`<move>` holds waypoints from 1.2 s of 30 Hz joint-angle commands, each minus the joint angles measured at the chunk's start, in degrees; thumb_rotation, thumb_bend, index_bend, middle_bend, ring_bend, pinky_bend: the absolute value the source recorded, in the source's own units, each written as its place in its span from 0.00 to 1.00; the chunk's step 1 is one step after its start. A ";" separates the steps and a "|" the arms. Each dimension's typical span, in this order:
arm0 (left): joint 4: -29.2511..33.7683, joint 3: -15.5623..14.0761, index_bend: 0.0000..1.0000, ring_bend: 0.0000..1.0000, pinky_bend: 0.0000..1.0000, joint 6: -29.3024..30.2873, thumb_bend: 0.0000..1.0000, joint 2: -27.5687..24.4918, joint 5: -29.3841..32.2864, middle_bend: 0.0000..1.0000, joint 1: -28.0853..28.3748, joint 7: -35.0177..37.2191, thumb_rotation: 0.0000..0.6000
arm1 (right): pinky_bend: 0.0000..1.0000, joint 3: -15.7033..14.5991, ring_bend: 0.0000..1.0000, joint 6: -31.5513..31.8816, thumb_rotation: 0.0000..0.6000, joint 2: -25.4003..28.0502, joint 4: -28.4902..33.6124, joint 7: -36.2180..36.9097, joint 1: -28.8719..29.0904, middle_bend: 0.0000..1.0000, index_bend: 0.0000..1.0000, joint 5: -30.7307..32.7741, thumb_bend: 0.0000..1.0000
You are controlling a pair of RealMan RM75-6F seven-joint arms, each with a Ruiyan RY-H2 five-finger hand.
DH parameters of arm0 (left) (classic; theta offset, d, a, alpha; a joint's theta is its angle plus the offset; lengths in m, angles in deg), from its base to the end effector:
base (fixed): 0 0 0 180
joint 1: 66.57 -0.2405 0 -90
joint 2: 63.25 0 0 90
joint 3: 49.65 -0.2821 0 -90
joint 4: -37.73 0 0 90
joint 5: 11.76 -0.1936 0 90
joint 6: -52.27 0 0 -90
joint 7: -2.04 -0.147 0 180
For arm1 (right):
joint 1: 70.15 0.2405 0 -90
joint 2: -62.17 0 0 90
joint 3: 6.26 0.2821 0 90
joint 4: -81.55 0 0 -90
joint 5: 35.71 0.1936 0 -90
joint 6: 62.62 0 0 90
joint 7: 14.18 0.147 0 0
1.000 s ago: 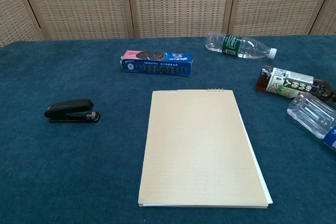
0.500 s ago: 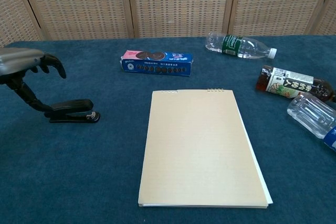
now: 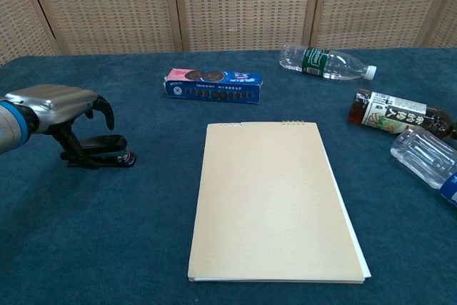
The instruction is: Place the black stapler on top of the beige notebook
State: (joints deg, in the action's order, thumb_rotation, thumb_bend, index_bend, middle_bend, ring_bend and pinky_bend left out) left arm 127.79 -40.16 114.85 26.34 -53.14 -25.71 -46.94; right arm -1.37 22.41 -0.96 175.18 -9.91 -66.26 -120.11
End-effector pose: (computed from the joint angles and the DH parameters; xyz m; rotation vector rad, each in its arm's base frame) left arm -0.2047 0.3465 -0.0004 -1.7584 -0.8784 -0.5051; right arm -0.3284 -0.1856 0.1958 1.3053 -0.9585 0.9684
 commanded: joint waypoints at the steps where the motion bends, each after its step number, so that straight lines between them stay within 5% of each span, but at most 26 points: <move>1: -1.05 -0.28 0.33 0.23 0.21 0.28 0.14 0.83 0.46 0.18 0.70 -0.42 1.00 | 0.00 -0.07 0.00 -0.30 1.00 0.24 0.03 0.55 0.01 0.00 0.00 0.08 0.09; 13: -6.63 -1.53 0.40 0.27 0.27 -0.35 0.34 6.20 0.97 0.23 2.66 -0.16 1.00 | 0.00 0.30 0.00 -1.17 1.00 0.75 -0.40 2.97 0.21 0.00 0.00 0.98 0.09; 21: -9.55 -1.76 0.80 0.54 0.56 4.00 0.65 8.90 -9.77 0.57 1.32 8.21 1.00 | 0.00 0.39 0.00 -0.63 1.00 1.01 -0.17 3.73 -0.01 0.00 0.00 0.74 0.09; 36: -5.89 -0.14 0.84 0.57 0.59 1.69 0.68 10.36 -20.97 0.61 7.15 5.88 1.00 | 0.00 0.93 0.00 -1.23 1.00 1.68 -0.15 5.58 -0.06 0.00 0.00 2.08 0.09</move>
State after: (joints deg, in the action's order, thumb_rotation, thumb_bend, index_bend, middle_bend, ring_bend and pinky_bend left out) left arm 121.50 -40.88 117.19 35.93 -73.77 -19.44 -40.26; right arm -0.49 21.21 0.64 175.02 -4.42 -66.31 -118.07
